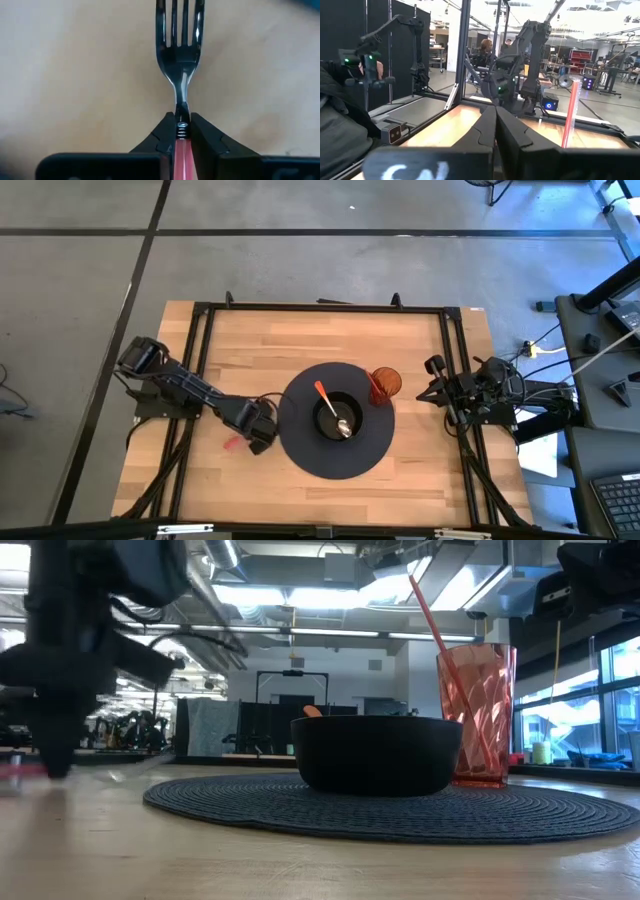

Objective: Pick & Place Utensil
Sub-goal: Put the pink fork into the black bowl on the black mat

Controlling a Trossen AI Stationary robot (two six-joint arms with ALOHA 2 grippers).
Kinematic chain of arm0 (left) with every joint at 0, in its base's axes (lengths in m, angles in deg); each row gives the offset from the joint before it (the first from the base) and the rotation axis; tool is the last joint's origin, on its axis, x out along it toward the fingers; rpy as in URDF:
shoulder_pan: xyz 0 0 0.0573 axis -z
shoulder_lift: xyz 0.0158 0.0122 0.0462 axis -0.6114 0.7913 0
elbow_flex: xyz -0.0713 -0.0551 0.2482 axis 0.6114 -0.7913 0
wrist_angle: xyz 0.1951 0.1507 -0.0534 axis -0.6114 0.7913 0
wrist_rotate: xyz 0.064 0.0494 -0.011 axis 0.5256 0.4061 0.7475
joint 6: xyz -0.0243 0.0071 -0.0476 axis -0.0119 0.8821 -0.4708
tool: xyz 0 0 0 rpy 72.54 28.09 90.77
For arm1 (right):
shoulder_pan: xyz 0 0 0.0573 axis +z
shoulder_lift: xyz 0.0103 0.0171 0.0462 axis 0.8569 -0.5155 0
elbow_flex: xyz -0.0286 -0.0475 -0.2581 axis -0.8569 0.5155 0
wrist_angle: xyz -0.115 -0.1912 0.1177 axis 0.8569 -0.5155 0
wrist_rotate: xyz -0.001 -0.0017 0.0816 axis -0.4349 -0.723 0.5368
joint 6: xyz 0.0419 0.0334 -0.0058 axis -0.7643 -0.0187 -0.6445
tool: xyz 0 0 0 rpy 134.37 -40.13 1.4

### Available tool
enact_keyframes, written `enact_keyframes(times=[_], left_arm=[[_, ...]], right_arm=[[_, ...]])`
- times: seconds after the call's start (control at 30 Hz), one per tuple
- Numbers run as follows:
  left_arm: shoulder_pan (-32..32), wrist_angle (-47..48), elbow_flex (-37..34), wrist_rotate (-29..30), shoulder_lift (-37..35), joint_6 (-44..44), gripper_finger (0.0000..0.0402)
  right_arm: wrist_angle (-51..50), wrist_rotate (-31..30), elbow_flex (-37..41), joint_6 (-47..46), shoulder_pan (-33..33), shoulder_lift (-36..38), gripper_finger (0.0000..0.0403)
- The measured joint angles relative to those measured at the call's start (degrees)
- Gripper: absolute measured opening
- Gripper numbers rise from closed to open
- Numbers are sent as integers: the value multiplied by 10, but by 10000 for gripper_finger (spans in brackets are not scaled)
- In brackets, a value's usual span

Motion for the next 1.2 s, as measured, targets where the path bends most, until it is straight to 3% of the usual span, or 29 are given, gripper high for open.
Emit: enact_keyframes(times=[0.2, 0.57, 0.73, 0.9, 1.2], left_arm=[[12, 139, 118, 79, -2, 5, 31], [10, 156, 246, 174, 19, 78, 31], [-3, 138, 319, 154, 103, 131, 31], [-6, 172, 441, 150, 195, 194, 31], [-15, 354, 710, 207, 332, 283, 31]], right_arm=[[0, 0, 0, 0, 0, 0, 10], [0, 0, 0, 0, 0, 0, 10], [0, 0, 0, 2, 0, 0, 10], [0, 0, 0, 2, 0, 0, 10], [-2, 0, 0, 0, 0, 0, 10]])
